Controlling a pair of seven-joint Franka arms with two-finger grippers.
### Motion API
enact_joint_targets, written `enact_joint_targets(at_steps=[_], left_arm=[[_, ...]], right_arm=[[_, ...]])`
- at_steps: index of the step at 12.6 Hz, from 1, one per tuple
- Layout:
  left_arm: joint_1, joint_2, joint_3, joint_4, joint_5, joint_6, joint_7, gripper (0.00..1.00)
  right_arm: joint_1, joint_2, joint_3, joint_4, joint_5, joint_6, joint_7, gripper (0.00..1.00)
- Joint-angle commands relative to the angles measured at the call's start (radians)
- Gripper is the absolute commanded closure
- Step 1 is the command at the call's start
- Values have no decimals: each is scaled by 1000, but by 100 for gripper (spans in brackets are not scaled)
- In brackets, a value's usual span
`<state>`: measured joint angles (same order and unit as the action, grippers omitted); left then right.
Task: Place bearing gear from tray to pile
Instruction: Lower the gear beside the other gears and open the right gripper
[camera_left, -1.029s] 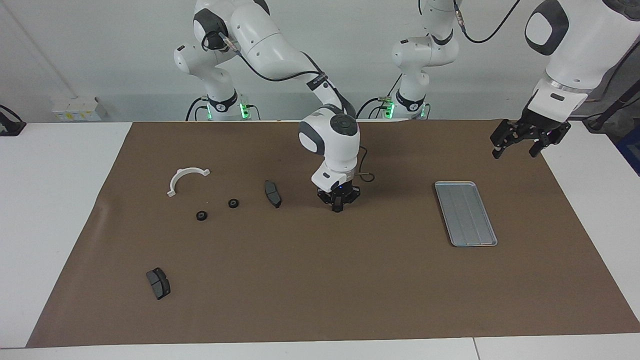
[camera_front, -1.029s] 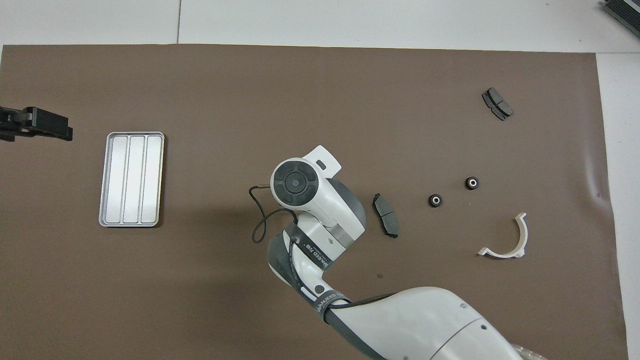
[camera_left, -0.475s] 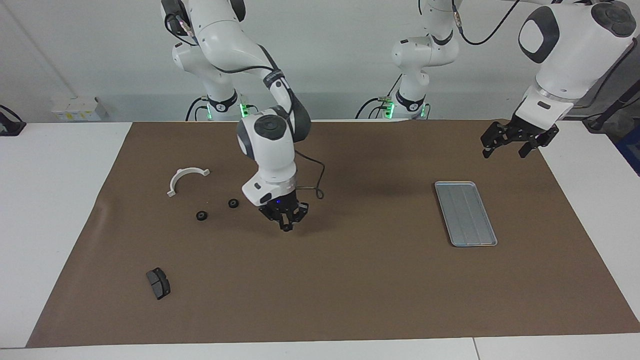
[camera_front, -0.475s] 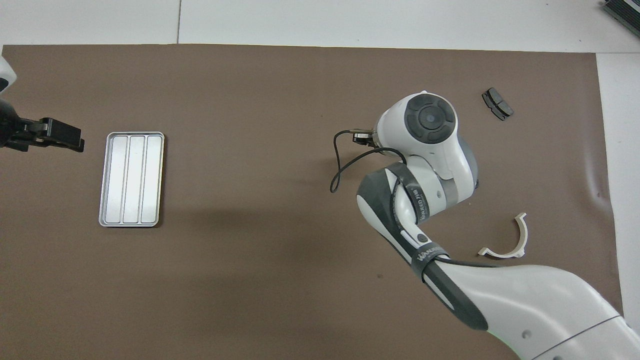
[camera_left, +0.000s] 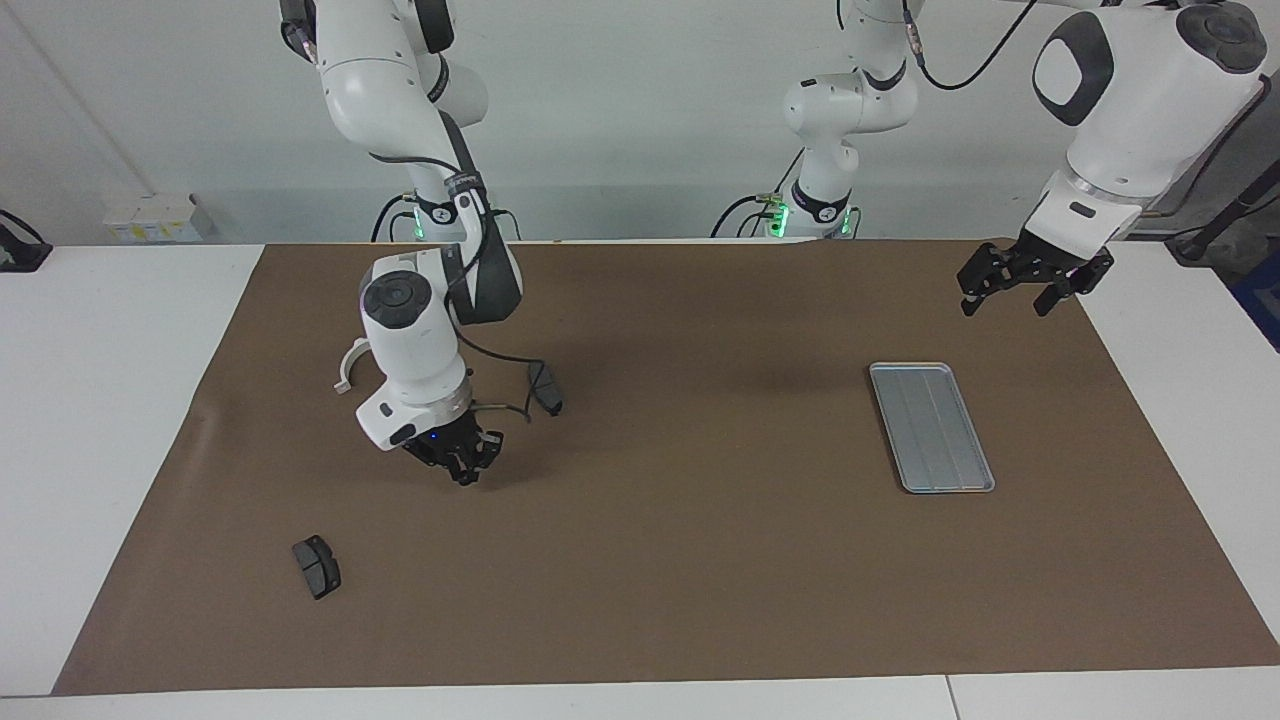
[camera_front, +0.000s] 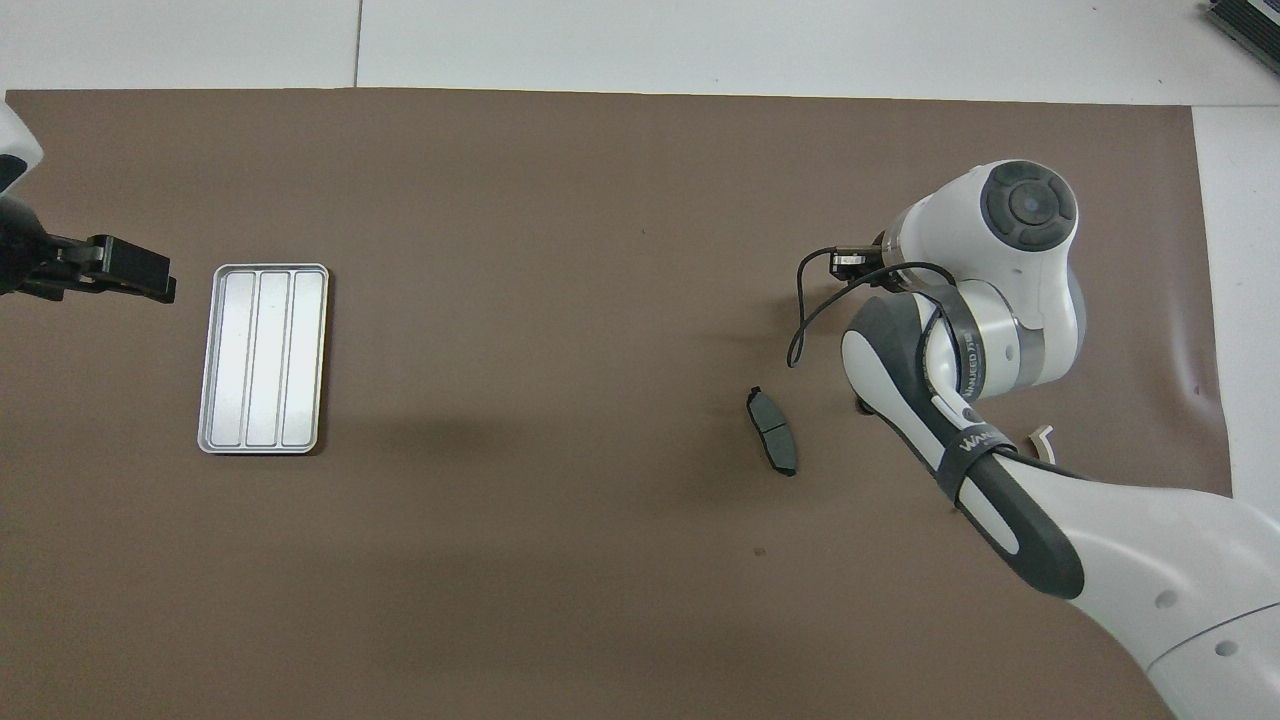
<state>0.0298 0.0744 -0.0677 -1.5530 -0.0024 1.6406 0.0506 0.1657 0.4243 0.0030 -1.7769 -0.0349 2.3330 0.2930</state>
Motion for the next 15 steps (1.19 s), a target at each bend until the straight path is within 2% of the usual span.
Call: enact_joint_targets(at_steps=[1,4,5,8,9,11,15], left_arm=[[-5,-16,8,-10,12,7,0,0],[-2,-16,8,-10,12,21,-2,0],[1,-16,9,-10,12,21,-2,0],[1,-16,9,-12,12,21,-2,0],[1,-18,9,-13,12,21,-2,0],[1,-18,9,-13,12,22,-2,0],[1,-18,9,-13,12,22,0,0]], right_arm=[[-32,45,15,19,56,43,-58,100],[-49,97,15,66,89,74,-78,99],[-49,109,15,77,90,83,-78,87],[-46,114,15,76,90,124,-89,15],[-46,113,15,77,90,124,-90,0],[-48,91,14,80,89,123,-90,0],[-51,-92,8,22,84,10,-90,0]])
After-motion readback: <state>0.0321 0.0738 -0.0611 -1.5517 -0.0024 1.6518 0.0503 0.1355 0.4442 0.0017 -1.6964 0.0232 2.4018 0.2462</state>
